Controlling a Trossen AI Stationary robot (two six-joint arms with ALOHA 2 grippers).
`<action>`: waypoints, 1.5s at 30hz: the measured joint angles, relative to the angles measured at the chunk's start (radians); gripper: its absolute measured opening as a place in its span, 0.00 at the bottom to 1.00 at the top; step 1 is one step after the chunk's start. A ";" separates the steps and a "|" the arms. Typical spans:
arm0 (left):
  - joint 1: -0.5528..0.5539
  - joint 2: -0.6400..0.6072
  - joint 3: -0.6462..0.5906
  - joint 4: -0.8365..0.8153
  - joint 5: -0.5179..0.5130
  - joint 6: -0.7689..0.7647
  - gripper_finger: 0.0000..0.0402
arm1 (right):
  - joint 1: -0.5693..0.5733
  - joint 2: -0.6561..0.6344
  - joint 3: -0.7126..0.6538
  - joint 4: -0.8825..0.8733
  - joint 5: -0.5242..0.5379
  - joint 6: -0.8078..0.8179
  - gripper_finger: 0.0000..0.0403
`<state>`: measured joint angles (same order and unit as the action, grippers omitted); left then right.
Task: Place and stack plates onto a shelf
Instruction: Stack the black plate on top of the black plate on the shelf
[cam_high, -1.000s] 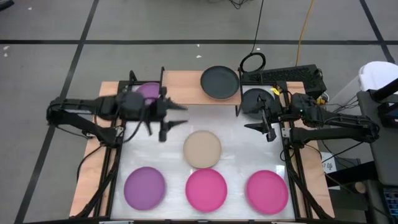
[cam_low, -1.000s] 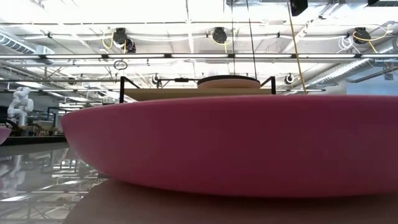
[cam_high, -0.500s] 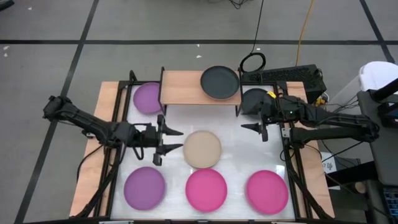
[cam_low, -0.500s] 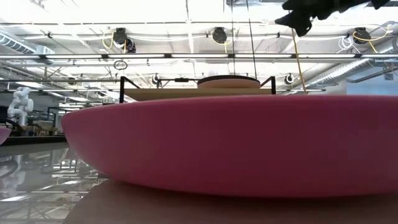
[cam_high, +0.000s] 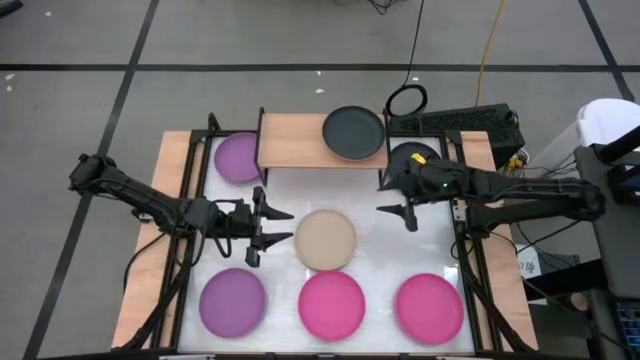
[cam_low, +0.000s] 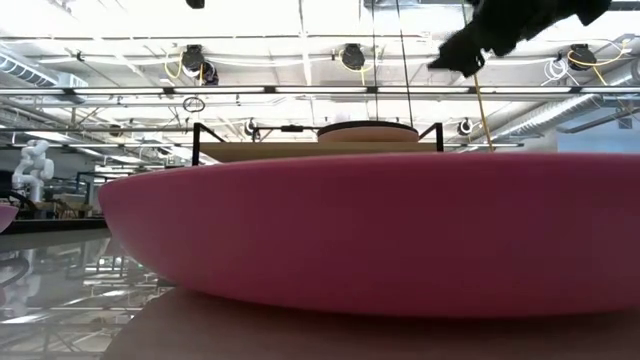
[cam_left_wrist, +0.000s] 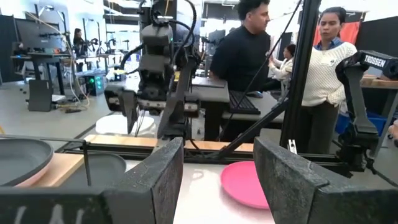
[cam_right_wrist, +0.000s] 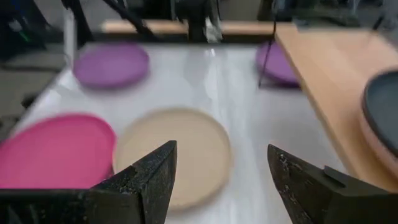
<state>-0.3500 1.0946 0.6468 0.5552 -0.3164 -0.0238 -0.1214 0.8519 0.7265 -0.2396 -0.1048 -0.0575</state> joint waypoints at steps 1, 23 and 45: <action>0.000 0.000 0.000 0.000 0.000 0.000 0.50 | 0.002 0.011 0.000 -0.020 0.017 -0.007 0.57; 0.000 0.000 0.000 0.001 0.000 -0.012 0.50 | -0.002 0.153 -0.008 -0.491 0.472 0.231 0.57; 0.000 0.000 0.001 -0.004 0.000 -0.012 0.50 | -0.330 0.358 -0.173 -0.230 0.500 0.140 0.57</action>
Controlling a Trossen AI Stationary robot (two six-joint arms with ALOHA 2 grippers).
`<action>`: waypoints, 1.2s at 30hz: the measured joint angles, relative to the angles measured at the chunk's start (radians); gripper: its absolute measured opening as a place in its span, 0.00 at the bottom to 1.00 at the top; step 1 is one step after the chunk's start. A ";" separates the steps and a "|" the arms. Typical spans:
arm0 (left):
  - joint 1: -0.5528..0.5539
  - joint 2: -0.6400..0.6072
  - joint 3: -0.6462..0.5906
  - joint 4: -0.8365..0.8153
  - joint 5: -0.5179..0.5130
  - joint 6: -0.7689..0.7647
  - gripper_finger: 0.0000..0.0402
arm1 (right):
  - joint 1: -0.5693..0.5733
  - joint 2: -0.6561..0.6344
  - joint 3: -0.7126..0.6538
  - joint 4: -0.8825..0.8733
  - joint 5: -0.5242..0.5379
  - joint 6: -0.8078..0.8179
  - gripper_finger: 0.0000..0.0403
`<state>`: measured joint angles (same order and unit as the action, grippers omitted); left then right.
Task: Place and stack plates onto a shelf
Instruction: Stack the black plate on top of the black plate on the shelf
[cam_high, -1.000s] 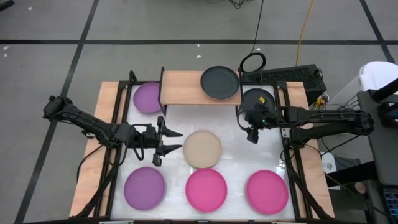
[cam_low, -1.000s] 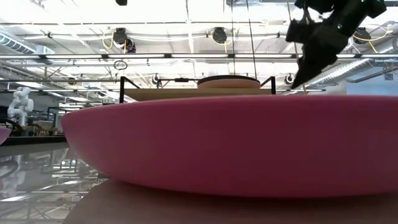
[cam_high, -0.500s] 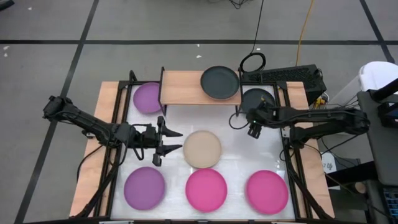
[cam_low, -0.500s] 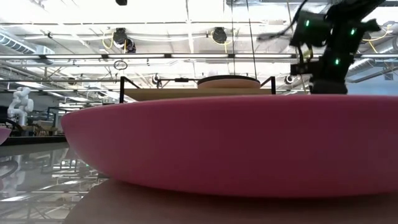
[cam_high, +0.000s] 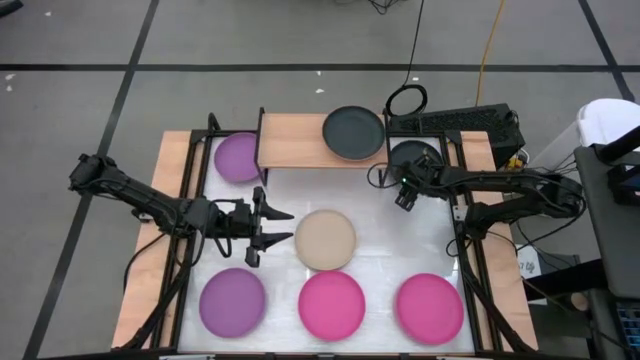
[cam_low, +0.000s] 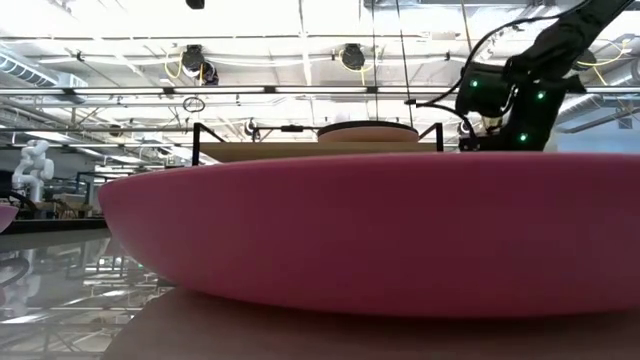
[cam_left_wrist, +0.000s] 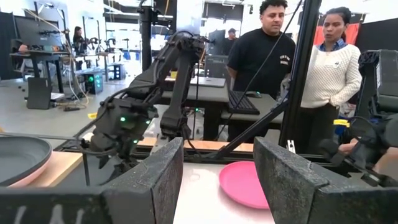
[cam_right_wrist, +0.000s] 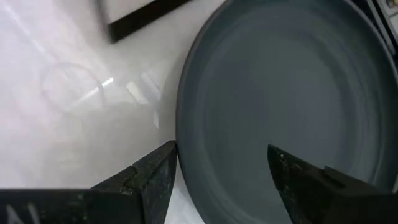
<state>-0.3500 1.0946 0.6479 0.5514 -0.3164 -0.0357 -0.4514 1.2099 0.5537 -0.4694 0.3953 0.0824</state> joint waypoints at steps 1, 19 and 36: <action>0.000 0.000 0.000 0.000 0.000 0.000 0.50 | -0.012 0.005 -0.005 0.010 -0.001 -0.001 0.57; 0.000 0.000 0.000 -0.002 0.000 -0.005 0.50 | -0.066 0.034 -0.079 0.068 -0.087 0.001 0.27; 0.000 0.000 0.000 -0.004 0.000 -0.023 0.50 | -0.064 -0.329 -0.083 0.116 -0.083 0.082 0.01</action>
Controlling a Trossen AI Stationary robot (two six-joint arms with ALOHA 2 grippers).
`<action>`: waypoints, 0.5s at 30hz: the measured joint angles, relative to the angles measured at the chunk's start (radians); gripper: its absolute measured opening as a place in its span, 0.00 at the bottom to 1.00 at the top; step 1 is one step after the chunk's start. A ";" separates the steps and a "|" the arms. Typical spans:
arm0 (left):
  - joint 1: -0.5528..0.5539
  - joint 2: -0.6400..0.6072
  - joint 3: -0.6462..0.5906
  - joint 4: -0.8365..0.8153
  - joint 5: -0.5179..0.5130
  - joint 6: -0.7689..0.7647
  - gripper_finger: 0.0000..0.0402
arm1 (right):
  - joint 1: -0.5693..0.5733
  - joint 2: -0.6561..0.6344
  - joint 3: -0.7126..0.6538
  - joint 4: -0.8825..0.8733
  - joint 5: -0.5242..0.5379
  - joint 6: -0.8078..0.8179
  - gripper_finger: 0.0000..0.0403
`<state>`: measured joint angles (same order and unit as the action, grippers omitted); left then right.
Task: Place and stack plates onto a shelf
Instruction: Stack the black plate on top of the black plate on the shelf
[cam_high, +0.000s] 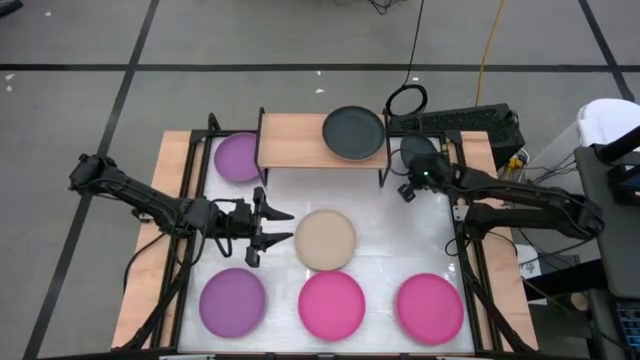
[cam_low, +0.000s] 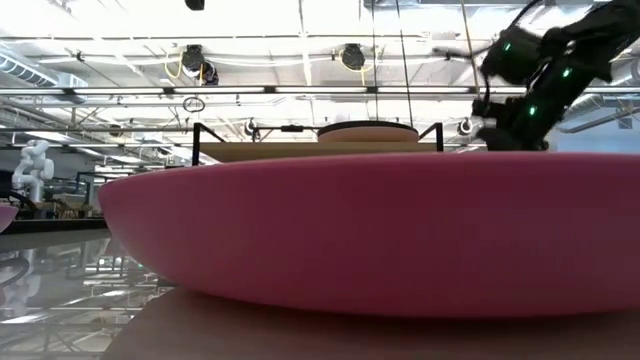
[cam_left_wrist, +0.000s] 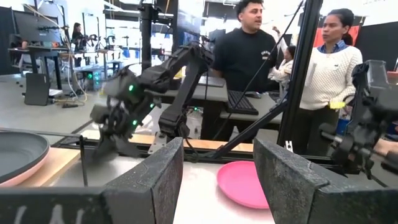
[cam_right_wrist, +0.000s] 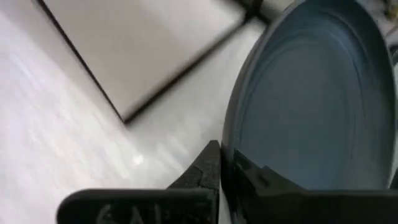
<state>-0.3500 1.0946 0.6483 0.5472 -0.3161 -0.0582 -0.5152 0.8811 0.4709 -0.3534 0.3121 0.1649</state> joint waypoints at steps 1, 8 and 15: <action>0.000 0.000 0.000 0.000 0.000 0.000 0.50 | 0.000 -0.034 0.000 0.009 0.006 0.001 0.01; 0.002 0.000 0.000 -0.001 0.000 0.056 0.50 | 0.000 -0.228 0.000 0.105 0.024 0.007 0.00; 0.003 0.000 0.000 -0.044 0.000 0.033 0.50 | 0.000 -0.289 0.003 0.319 0.007 -0.020 0.00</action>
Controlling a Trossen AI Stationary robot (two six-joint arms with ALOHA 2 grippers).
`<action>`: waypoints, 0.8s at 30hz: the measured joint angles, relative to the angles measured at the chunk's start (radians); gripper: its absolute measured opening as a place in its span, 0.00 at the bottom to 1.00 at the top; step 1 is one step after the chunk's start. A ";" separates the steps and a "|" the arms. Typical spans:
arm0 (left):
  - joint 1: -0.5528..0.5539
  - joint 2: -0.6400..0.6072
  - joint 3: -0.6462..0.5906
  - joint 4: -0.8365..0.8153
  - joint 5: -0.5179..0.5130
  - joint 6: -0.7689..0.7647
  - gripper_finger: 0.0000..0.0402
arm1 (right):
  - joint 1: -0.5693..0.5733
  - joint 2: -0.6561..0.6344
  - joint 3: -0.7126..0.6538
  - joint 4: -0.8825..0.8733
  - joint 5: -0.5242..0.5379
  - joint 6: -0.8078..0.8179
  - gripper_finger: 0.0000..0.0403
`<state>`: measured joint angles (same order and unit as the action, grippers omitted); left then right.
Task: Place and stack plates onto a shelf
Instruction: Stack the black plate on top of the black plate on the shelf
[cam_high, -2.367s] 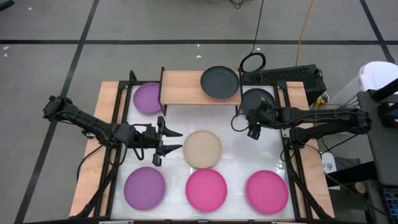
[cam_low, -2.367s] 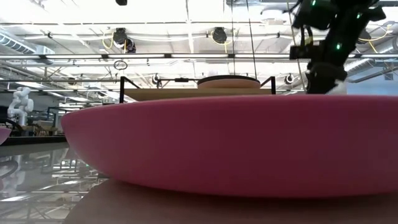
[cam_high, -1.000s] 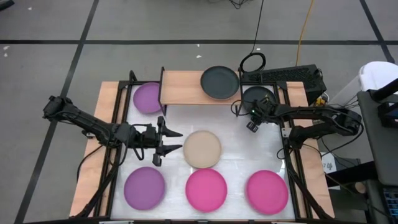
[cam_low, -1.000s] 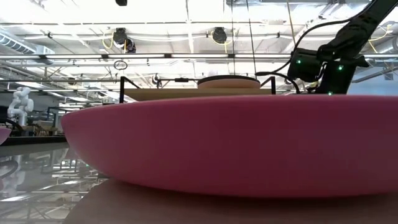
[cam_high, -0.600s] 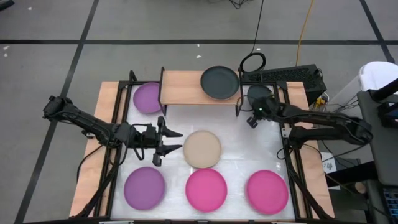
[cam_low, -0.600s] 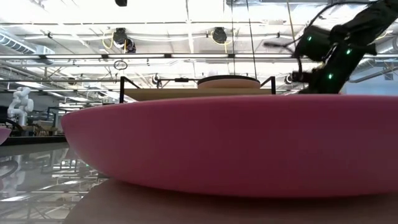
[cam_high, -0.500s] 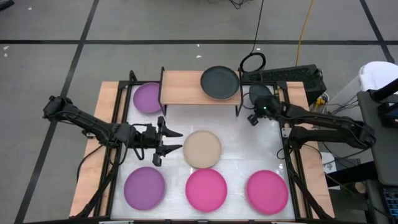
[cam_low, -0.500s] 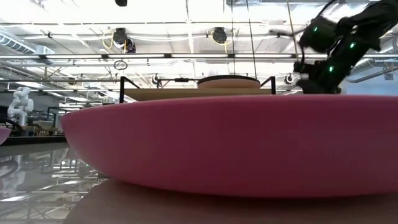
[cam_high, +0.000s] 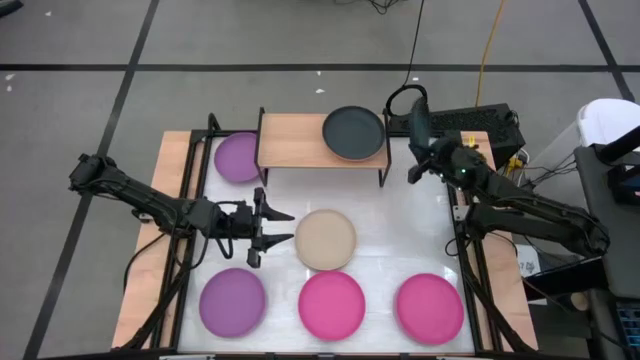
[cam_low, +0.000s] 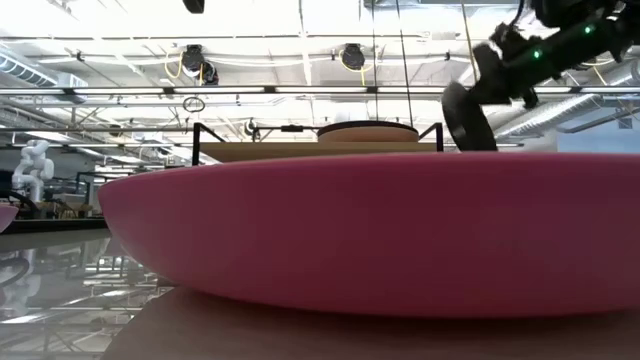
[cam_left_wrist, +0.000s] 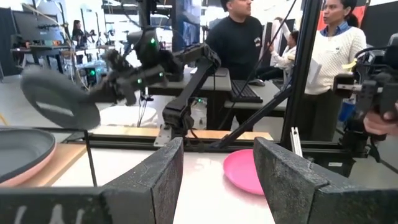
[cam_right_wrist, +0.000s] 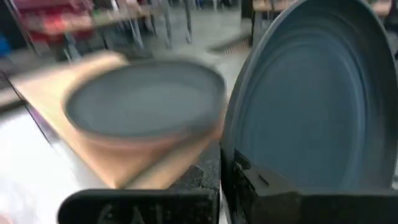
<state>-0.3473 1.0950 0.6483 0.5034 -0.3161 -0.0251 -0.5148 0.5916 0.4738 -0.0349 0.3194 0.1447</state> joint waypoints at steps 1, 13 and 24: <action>0.000 0.000 0.000 0.000 0.000 -0.004 0.50 | 0.000 0.001 0.006 0.027 -0.017 -0.006 0.00; 0.000 0.000 0.000 0.018 0.000 0.035 0.50 | 0.064 0.116 0.172 0.194 -0.060 -0.123 0.00; 0.000 0.000 0.000 0.025 0.000 0.050 0.50 | 0.161 0.384 0.408 0.132 -0.093 -0.289 0.00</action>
<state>-0.3473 1.0950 0.6483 0.5282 -0.3164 0.0246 -0.3538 0.9758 0.8817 0.0976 0.2264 -0.1445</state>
